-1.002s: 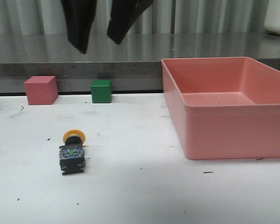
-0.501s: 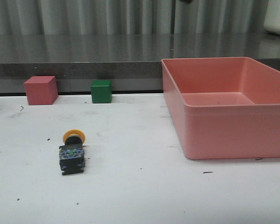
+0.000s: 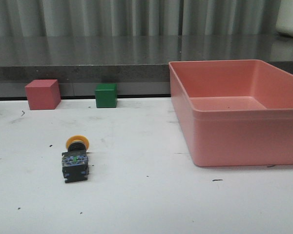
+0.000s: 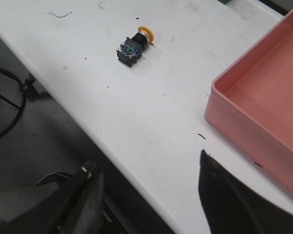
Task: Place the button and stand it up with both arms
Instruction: 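Raise the right gripper away from the button, then move the left gripper down over the lying button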
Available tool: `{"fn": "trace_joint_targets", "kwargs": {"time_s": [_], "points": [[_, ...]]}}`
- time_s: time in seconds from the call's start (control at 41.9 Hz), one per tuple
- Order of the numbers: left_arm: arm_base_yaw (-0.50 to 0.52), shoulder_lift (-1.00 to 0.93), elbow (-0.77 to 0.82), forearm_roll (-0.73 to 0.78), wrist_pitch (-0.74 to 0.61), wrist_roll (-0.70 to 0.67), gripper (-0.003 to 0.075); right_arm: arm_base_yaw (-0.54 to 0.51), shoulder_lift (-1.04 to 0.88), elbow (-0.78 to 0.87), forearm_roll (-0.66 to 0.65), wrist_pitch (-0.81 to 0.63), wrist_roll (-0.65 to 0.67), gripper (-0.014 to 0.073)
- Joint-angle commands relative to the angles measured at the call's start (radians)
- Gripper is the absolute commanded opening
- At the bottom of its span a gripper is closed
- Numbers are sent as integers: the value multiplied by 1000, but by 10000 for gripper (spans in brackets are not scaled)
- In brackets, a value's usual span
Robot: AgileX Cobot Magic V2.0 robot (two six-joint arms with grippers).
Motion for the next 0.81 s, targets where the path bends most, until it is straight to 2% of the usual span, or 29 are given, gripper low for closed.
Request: {"fn": "trace_joint_targets", "kwargs": {"time_s": [0.0, 0.239, 0.358, 0.525, 0.787], "points": [[-10, -4, -36, 0, -82, -6, 494, 1, -64, 14, -12, -87, -12, 449], [-10, 41, -48, -56, -112, -6, 496, 1, -134, 50, -12, -73, -12, 449], [-8, 119, -120, -65, -11, -8, 521, 1, -132, 50, -12, -55, -12, 449], [-8, 270, -260, -65, 99, -8, 634, 1, -132, 50, -12, -52, -12, 449], [-8, 530, -439, -57, 198, -117, 636, 1, -132, 50, -12, -51, -12, 449]]}}
